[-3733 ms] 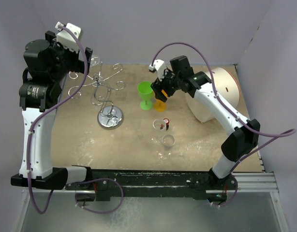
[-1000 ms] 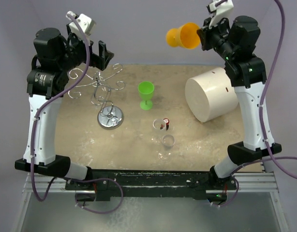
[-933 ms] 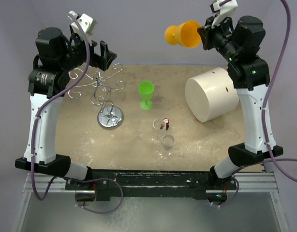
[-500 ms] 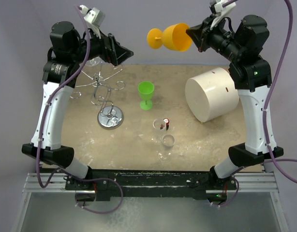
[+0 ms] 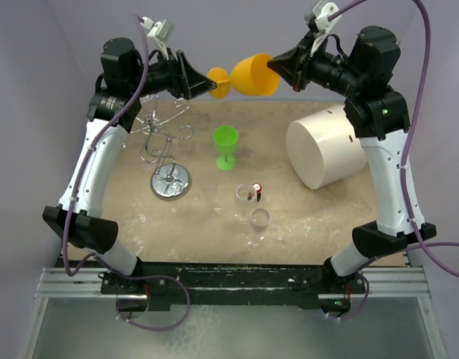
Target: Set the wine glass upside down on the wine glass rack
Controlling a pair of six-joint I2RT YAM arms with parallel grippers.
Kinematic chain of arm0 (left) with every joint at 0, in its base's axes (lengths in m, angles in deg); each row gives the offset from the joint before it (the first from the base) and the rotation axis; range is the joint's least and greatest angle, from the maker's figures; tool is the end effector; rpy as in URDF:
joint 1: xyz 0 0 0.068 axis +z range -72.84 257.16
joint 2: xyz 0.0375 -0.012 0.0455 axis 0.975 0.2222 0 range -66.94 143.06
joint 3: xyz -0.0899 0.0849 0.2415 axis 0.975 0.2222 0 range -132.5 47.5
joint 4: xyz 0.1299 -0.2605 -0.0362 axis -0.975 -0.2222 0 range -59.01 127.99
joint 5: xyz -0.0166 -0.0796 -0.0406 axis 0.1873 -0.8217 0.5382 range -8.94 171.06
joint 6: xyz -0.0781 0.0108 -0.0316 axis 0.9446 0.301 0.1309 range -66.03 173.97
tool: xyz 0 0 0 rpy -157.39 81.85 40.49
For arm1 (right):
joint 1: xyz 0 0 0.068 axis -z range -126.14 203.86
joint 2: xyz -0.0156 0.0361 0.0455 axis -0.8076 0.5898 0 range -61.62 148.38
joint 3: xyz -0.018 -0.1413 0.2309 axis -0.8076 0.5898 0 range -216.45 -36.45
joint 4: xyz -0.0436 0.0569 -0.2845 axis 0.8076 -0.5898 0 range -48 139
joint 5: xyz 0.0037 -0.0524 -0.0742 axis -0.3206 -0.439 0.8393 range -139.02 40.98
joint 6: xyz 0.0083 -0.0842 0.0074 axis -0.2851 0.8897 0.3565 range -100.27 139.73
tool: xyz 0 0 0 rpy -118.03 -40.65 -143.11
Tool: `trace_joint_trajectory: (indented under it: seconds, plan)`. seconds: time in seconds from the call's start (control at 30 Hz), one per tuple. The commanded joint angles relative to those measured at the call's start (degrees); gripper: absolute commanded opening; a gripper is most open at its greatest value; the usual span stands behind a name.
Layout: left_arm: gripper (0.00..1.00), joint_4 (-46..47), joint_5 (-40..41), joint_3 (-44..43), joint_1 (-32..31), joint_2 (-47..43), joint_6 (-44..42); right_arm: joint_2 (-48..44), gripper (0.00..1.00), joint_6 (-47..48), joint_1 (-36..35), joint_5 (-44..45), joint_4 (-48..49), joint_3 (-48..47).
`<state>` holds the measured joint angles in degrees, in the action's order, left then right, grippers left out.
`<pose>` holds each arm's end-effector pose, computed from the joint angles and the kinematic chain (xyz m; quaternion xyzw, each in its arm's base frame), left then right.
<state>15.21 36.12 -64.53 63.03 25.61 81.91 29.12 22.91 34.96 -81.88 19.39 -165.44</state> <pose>0.3762 -0.1491 0.5178 0.1797 0.6987 -0.4871 0.4922 0.3089 0.1485 0.6161 -0.3302 0.5726 0.2821 0.6953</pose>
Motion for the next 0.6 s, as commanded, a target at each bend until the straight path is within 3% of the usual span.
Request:
trace_joint_trajectory:
  seconds: [0.0,0.17,0.57]
  plan:
    - [0.63,4.82,-2.22,1.56,-0.55,-0.14,4.17,-0.39,0.00,0.51,-1.08,-1.89,2.94,-0.30]
    - [0.38,4.80,-2.35,2.61,-0.63,-0.06,5.16,-0.30,0.00,1.07,-1.45,-1.26,2.72,-0.21]
    - [0.00,5.89,-2.30,3.91,-0.59,-1.38,6.68,-1.72,0.00,2.10,-1.59,-1.89,2.65,2.56]
